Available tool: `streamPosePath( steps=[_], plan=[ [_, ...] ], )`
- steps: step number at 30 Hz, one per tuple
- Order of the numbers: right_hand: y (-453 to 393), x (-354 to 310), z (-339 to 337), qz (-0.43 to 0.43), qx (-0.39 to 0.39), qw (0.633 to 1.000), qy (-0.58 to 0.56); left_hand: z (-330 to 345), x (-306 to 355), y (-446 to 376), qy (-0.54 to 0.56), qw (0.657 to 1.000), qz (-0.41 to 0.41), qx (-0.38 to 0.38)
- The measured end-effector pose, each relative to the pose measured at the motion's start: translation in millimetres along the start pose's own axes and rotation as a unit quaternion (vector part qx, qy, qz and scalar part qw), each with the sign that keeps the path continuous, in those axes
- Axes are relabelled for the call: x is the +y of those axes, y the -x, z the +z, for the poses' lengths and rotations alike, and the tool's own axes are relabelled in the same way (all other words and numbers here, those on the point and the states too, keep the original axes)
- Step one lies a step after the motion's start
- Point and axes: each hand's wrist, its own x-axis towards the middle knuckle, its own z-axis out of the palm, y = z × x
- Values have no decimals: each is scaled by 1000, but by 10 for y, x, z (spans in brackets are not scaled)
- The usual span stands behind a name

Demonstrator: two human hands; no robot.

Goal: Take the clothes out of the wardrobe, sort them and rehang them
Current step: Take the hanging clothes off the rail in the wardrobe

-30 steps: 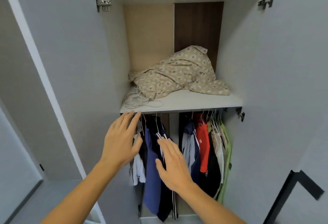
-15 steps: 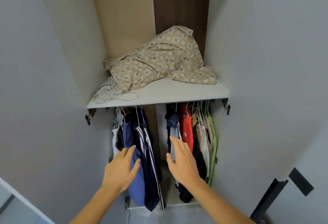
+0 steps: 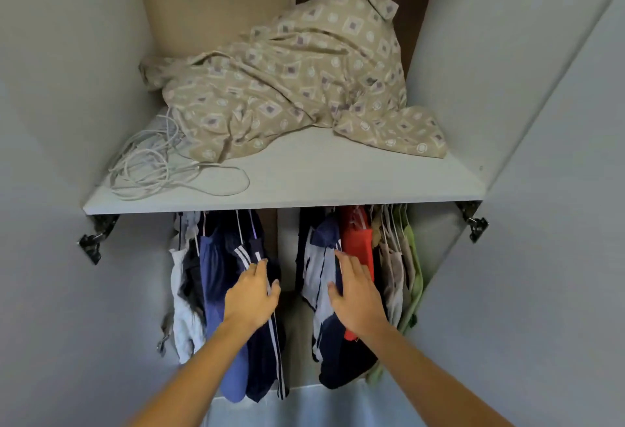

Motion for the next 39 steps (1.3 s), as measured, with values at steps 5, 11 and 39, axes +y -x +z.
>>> streamPosePath(
  steps=[5, 11, 39],
  plan=[
    [-402, 65, 245, 69, -29, 997, 15, 205, -215, -568, 14, 998, -38, -50],
    [-717, 284, 501, 136, -70, 988, 36, 384, -262, -884, 87, 988, -114, -65],
    [-1496, 405, 894, 219, 42, 942, -250, 482, 118, -1143, 485, 831, -268, 33]
  ],
)
